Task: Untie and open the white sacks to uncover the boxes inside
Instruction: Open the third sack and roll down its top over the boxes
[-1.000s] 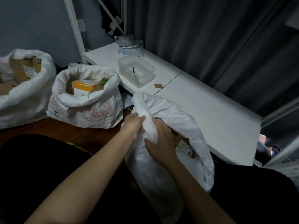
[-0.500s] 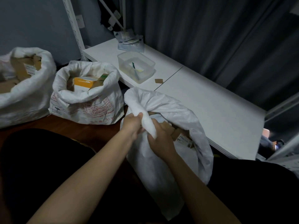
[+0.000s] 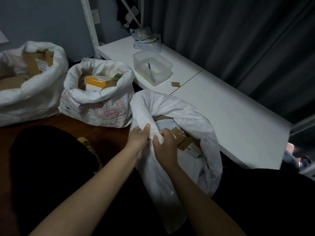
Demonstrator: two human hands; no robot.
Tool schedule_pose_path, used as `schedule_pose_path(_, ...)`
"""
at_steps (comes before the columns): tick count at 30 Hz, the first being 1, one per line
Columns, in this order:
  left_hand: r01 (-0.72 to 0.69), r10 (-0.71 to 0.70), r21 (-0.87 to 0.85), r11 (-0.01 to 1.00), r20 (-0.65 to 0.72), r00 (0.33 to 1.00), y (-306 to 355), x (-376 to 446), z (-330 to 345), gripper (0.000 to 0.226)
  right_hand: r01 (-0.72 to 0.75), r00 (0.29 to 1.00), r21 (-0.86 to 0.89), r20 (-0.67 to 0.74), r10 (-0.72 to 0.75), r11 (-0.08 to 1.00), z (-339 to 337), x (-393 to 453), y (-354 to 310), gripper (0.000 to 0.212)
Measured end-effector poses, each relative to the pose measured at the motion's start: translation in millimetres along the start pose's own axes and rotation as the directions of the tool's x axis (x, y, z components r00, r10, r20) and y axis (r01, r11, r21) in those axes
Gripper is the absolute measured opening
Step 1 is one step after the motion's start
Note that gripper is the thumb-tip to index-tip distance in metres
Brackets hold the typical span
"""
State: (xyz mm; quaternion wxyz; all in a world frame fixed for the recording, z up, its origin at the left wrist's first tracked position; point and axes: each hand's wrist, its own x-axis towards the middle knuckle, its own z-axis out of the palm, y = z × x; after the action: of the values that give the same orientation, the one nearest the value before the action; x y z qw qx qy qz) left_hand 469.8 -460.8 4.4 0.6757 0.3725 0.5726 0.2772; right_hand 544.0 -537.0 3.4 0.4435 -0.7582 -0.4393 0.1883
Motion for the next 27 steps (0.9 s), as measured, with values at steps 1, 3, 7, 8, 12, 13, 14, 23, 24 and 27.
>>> schedule_pose_path(1, -0.001, 0.001, 0.015, 1.000, -0.014, 1.000, 1, -2, -2, 0.018, 0.021, 0.999, -0.012, 0.024, -0.021, 1.000, 3, 1, -1, 0.017)
schedule_pose_path(3, 0.003, -0.002, 0.015, 1.000, -0.061, 0.998, 2, 7, -6, 0.021, 0.006, 0.993, 0.003, 0.118, -0.007, 1.000, 3, 7, -4, 0.017)
schedule_pose_path(7, 0.065, -0.067, -0.041, 0.997, -0.057, 0.996, 5, 25, -8, 0.024, -0.082, 0.956, 0.190, 0.291, 0.024, 0.978, -17, 13, 4, 0.007)
schedule_pose_path(8, 0.085, -0.087, -0.045, 0.995, -0.041, 0.995, 6, 28, -6, 0.028, -0.068, 0.956, 0.189, 0.294, 0.010, 0.980, -22, 12, 9, 0.011)
schedule_pose_path(12, 0.145, -0.144, -0.030, 0.989, 0.036, 0.989, 20, 38, 6, 0.038, -0.185, 0.942, 0.131, 0.305, 0.138, 0.974, -23, 8, 25, 0.011)
schedule_pose_path(13, 0.161, -0.160, -0.028, 0.987, 0.043, 0.986, 23, 40, 6, 0.038, -0.224, 0.943, 0.153, 0.284, 0.175, 0.962, -19, 9, 24, 0.010)
schedule_pose_path(14, 0.167, -0.166, -0.034, 0.985, 0.043, 0.985, 24, 45, 5, 0.038, -0.236, 0.953, 0.184, 0.235, 0.190, 0.954, -13, 10, 23, 0.012)
schedule_pose_path(23, 0.126, -0.128, 0.027, 0.992, 0.074, 0.989, 70, 52, -31, 0.025, 0.167, 0.979, -0.299, -0.063, -0.194, 0.939, 20, -21, 4, 0.043)
schedule_pose_path(24, 0.123, -0.124, 0.010, 0.992, 0.070, 0.990, 74, 54, -34, 0.031, 0.145, 0.985, -0.339, -0.043, -0.169, 0.930, 24, -28, 2, 0.050)
schedule_pose_path(27, 0.194, -0.190, -0.027, 0.981, 0.113, 0.975, 86, 54, -38, 0.054, 0.069, 0.996, -0.365, -0.028, -0.085, 0.929, 43, -36, -15, 0.064)
